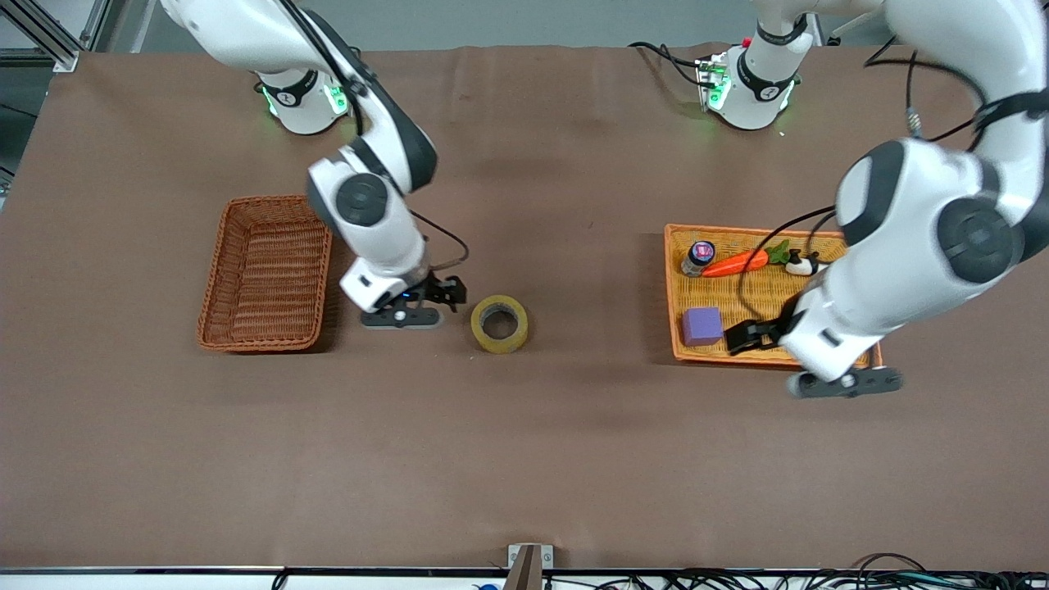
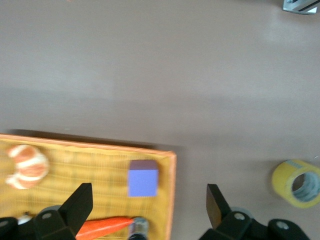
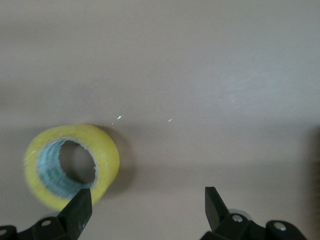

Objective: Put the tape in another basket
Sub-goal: 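Lower the right gripper onto the tape while the left gripper withdraws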

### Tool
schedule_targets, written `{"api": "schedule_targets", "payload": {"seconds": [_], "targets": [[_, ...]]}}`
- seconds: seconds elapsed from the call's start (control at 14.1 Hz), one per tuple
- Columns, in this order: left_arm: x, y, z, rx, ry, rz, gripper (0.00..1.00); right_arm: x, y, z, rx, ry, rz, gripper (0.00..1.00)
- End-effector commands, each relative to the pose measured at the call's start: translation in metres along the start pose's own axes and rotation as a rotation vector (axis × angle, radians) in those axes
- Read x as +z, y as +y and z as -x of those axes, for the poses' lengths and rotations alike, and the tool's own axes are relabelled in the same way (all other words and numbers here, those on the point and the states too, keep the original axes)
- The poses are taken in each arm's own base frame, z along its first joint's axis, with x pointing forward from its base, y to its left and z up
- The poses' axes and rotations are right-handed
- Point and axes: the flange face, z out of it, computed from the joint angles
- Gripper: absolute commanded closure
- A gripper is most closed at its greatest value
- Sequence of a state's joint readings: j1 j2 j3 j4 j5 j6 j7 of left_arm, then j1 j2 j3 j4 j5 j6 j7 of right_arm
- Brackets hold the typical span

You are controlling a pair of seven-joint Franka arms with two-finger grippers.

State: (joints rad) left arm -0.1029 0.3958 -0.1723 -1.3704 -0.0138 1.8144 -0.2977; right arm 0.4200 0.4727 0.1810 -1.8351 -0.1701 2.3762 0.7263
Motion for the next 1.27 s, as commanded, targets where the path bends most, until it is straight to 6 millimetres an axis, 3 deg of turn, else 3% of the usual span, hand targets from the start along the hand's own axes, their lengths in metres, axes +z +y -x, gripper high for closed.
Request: {"api": "schedule_targets", "payload": {"seconds": [0.0, 0.14, 0.21, 0.42, 0.64, 0.92, 0.99, 1.06, 1.2], "targets": [[-0.038, -0.027, 0.041, 0.016, 0.029, -0.044, 0.00, 0.028, -0.043, 0.009, 0.071, 0.058, 0.043, 0.00], [-0.060, -0.034, 0.067, 0.011, 0.049, -0.059, 0.00, 0.029, -0.053, 0.008, 0.110, 0.068, 0.035, 0.00], [-0.068, -0.037, 0.082, 0.009, 0.057, -0.066, 0.00, 0.040, -0.055, 0.011, 0.106, 0.057, 0.041, 0.00], [-0.080, -0.044, 0.107, 0.006, 0.067, -0.078, 0.00, 0.052, -0.055, 0.009, 0.108, 0.058, 0.050, 0.00], [-0.081, -0.052, 0.116, 0.028, 0.057, -0.072, 0.00, 0.070, -0.061, 0.011, 0.168, 0.071, 0.015, 0.00], [-0.093, -0.083, 0.116, 0.014, 0.055, -0.020, 0.00, 0.090, -0.058, 0.015, 0.163, 0.075, 0.044, 0.00], [-0.093, -0.083, 0.116, 0.018, 0.053, -0.020, 0.00, 0.092, -0.058, 0.014, 0.158, 0.081, 0.046, 0.02], [-0.093, -0.081, 0.115, 0.021, 0.051, -0.026, 0.00, 0.096, -0.058, 0.015, 0.147, 0.081, 0.056, 0.13], [-0.094, -0.082, 0.116, 0.021, 0.044, -0.030, 0.00, 0.097, -0.062, 0.019, 0.129, 0.084, 0.064, 0.62]]}}
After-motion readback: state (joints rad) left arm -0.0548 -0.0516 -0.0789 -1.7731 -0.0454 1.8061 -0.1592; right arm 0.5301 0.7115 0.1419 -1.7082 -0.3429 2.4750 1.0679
